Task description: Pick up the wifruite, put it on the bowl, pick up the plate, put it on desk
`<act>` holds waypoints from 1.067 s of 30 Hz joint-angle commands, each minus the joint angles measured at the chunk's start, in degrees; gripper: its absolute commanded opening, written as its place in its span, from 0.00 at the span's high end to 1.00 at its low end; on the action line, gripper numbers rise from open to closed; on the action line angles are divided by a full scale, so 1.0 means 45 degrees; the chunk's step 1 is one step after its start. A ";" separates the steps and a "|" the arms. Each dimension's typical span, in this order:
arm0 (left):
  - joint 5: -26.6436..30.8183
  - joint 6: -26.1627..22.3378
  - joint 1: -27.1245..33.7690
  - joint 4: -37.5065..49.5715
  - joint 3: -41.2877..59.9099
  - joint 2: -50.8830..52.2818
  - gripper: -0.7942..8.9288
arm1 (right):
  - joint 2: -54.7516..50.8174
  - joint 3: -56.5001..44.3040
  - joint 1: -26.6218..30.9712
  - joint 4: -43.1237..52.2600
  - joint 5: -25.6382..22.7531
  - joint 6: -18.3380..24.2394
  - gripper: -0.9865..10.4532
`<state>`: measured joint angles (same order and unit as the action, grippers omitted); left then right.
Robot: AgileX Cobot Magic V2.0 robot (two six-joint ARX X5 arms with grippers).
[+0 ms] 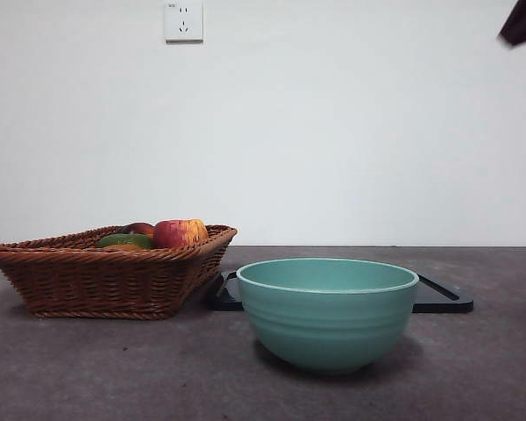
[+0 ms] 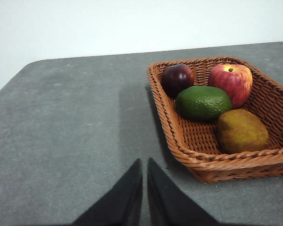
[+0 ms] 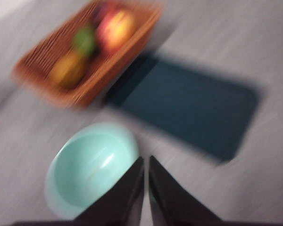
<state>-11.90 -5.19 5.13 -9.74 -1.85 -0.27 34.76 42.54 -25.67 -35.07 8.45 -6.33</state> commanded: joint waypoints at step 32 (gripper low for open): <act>0.0019 0.0068 0.0029 -0.0112 0.0257 0.0019 0.90 | -0.7679 -0.9321 0.6173 0.6373 -0.2137 0.2157 0.91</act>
<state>-11.88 -5.17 5.13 -9.72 -1.85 -0.27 0.34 0.97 2.09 -6.57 -1.37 5.02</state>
